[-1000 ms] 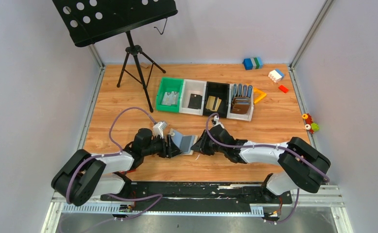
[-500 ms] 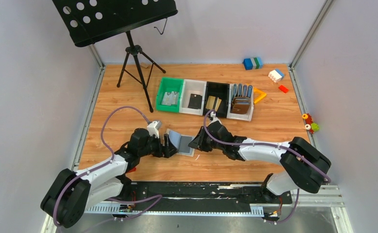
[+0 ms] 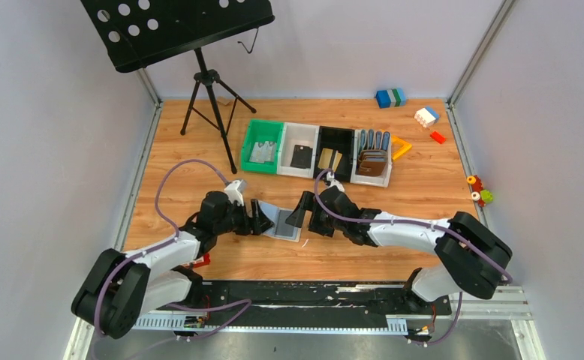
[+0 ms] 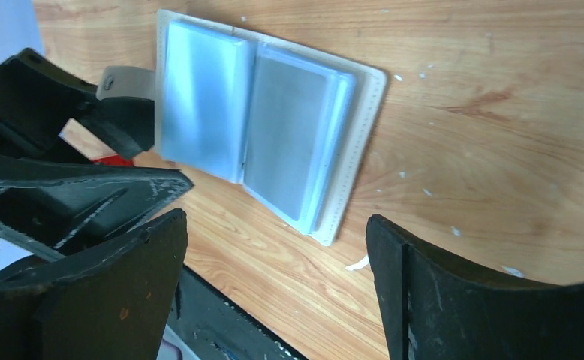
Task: Take the credit cards out of the card holder
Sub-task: Open the card holder at the center of the board.
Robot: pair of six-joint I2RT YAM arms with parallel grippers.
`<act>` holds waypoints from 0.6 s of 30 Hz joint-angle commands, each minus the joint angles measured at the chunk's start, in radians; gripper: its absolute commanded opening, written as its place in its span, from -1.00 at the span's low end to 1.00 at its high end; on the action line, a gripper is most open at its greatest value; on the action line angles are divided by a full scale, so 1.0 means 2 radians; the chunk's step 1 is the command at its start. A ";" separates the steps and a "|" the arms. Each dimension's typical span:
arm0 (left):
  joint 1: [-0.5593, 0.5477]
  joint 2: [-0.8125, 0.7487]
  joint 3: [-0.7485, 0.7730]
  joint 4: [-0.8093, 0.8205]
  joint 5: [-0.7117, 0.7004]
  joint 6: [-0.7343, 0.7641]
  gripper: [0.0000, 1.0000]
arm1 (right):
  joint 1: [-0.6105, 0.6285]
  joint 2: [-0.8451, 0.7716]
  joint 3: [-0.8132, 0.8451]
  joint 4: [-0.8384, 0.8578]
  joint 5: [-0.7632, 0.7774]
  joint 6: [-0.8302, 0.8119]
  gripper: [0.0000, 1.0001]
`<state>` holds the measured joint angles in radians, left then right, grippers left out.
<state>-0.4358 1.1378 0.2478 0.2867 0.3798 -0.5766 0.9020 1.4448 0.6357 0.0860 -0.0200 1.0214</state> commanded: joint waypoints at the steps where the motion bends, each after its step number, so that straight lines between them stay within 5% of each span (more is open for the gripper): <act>1: 0.007 -0.057 0.022 -0.099 -0.061 0.018 0.84 | 0.003 -0.026 0.019 -0.036 0.041 -0.019 0.77; 8: 0.011 -0.192 0.059 -0.219 -0.168 0.025 1.00 | 0.002 -0.059 0.007 -0.041 0.063 -0.039 0.71; 11: 0.011 -0.207 0.072 -0.216 -0.120 0.036 1.00 | 0.002 -0.079 0.002 -0.060 0.073 -0.048 0.70; 14: 0.007 -0.187 0.100 -0.222 -0.062 0.054 0.21 | 0.002 -0.089 0.002 -0.075 0.079 -0.055 0.69; 18: -0.039 -0.149 0.140 -0.276 -0.117 0.095 -0.58 | 0.002 -0.090 0.002 -0.083 0.069 -0.059 0.72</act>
<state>-0.4469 0.7879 0.4515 -0.1707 0.1810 -0.4778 0.9020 1.2819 0.6353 -0.0525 0.1062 0.9318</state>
